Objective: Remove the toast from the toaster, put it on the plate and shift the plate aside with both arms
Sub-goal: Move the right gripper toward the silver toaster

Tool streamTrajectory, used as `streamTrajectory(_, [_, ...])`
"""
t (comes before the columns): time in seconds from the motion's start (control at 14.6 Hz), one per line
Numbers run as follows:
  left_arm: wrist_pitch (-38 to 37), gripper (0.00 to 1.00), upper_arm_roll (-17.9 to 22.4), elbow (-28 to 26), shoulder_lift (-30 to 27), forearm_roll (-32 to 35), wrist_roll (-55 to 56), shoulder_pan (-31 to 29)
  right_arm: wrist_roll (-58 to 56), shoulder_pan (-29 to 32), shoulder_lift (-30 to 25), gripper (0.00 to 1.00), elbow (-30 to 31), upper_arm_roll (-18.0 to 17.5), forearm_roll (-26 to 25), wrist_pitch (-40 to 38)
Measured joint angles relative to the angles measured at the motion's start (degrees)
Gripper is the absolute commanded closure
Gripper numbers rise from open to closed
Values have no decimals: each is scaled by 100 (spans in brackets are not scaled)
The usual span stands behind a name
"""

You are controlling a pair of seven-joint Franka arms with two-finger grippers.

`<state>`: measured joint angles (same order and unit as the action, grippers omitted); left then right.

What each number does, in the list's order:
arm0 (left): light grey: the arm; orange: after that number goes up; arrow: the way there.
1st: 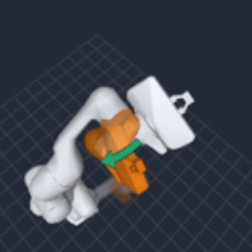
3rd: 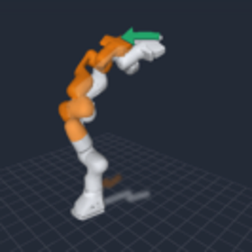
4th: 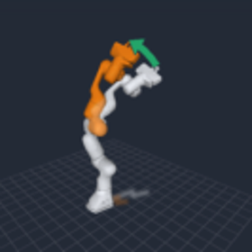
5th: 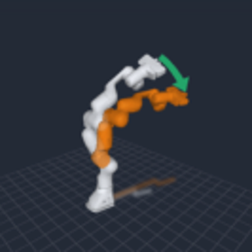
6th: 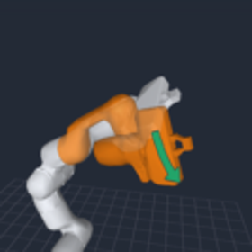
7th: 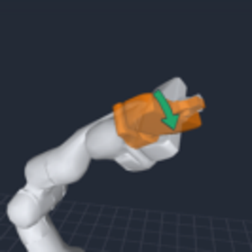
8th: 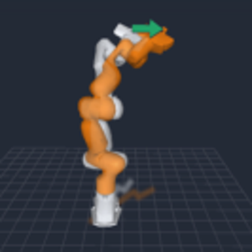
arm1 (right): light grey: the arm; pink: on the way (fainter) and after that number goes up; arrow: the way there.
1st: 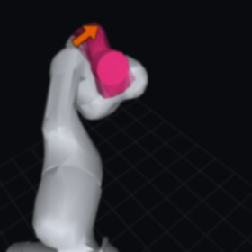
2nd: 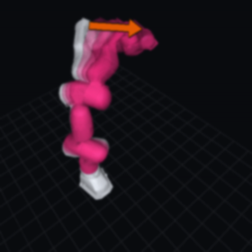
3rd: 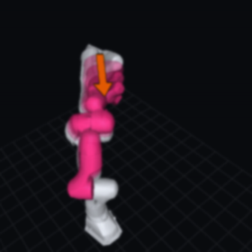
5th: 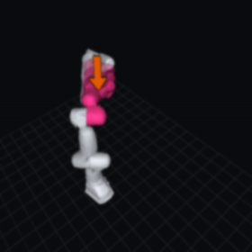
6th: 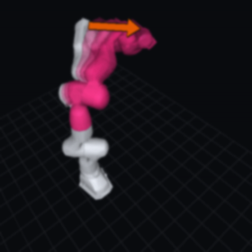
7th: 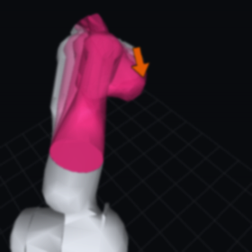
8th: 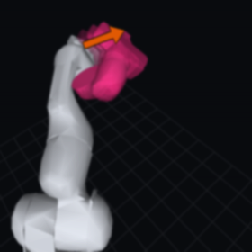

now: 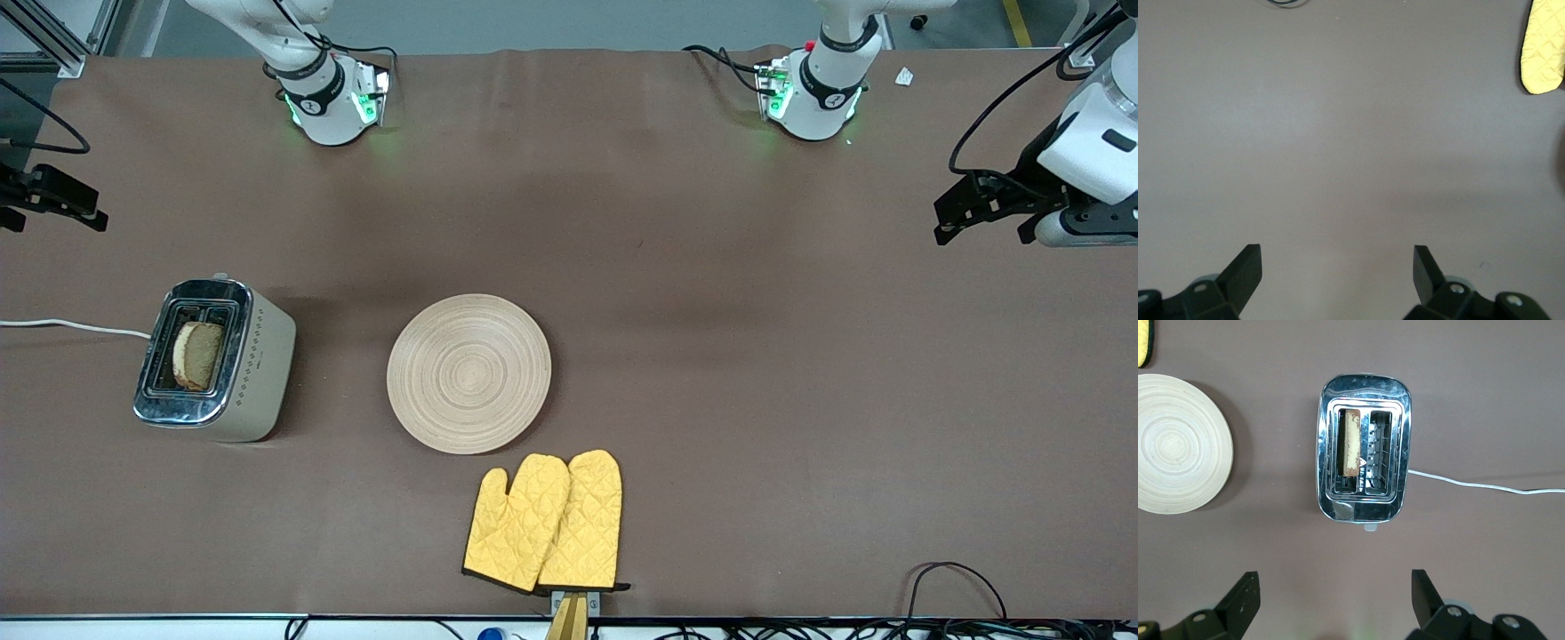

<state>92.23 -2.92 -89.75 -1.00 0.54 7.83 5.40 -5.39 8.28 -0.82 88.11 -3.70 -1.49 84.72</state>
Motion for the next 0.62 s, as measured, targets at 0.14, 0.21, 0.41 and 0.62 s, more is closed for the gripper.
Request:
streamTrajectory(0.14, [0,0,0,28,32,0,0,0,0,0,-1,0,0,-22,0,-3])
streamTrajectory(0.21, [0,0,0,46,46,4,0,0,0,0,-2,0,0,-23,0,-6])
streamTrajectory(0.41, [0,0,0,62,67,6,0,-1,0,0,-2,0,0,-24,0,-5])
streamTrajectory(0.62, [0,0,0,63,83,7,0,-1,0,7,27,0,69,-23,0,132])
